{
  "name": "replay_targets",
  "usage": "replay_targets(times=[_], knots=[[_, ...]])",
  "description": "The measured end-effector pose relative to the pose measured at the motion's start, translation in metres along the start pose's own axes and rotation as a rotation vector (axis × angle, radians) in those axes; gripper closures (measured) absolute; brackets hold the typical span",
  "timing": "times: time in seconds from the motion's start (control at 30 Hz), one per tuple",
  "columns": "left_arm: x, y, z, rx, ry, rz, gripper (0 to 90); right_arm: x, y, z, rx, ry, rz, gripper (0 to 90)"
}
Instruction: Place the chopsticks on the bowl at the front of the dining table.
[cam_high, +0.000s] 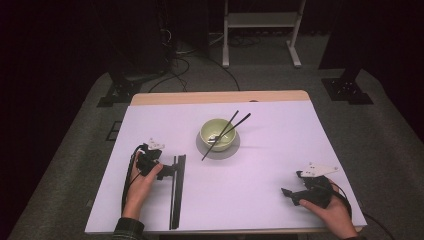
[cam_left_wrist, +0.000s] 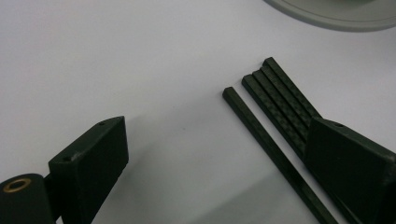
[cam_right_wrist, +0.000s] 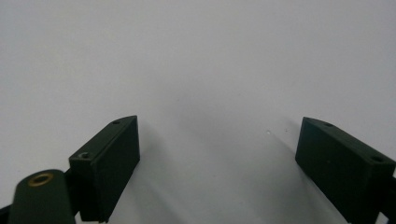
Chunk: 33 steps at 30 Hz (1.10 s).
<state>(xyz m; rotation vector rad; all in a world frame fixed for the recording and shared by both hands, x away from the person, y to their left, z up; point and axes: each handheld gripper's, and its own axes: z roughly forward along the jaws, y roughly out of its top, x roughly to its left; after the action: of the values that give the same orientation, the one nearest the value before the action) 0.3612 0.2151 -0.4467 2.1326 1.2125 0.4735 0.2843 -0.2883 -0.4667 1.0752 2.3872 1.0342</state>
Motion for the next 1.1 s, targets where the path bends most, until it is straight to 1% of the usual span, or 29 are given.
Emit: replay_targets(times=[0.13, 0.23, 0.3, 0.33, 0.43, 0.47, 0.53, 0.87, 1.1], knots=[[-0.002, -0.003, -0.006, -0.011, -0.005, 0.0, 5.6, 0.0, 0.0, 0.0, -0.001, -0.001, 0.0, 12.1], [-0.003, -0.006, -0.009, -0.007, -0.006, -0.001, 5.6, 0.0, 0.0, 0.0, -0.001, -0.001, 0.0, 12.2], [-0.003, -0.009, -0.011, -0.009, -0.007, -0.009, 5.6, 0.0, 0.0, 0.0, -0.001, -0.001, 0.0, 12.2], [-0.003, -0.01, -0.012, -0.009, -0.007, -0.005, 5.6, 0.0, 0.0, 0.0, -0.001, -0.001, 0.0, 12.2], [-0.005, -0.014, -0.016, -0.011, -0.015, -0.008, 5.6, 0.0, 0.0, 0.0, -0.001, 0.0, 0.0, 12.2], [-0.006, -0.015, -0.017, -0.013, -0.011, -0.008, 5.6, 0.0, 0.0, 0.0, -0.001, 0.0, 0.001, 12.2], [-0.007, -0.018, -0.019, -0.019, -0.015, -0.006, 5.6, 0.0, 0.0, 0.0, -0.001, 0.0, 0.0, 12.2], [-0.013, -0.031, -0.027, -0.021, -0.018, -0.009, 5.6, 0.0, 0.0, 0.0, -0.002, -0.001, 0.0, 12.2], [-0.015, -0.039, -0.036, -0.024, -0.018, -0.009, 5.6, 0.0, 0.0, 0.0, -0.002, -0.001, -0.001, 12.2]])
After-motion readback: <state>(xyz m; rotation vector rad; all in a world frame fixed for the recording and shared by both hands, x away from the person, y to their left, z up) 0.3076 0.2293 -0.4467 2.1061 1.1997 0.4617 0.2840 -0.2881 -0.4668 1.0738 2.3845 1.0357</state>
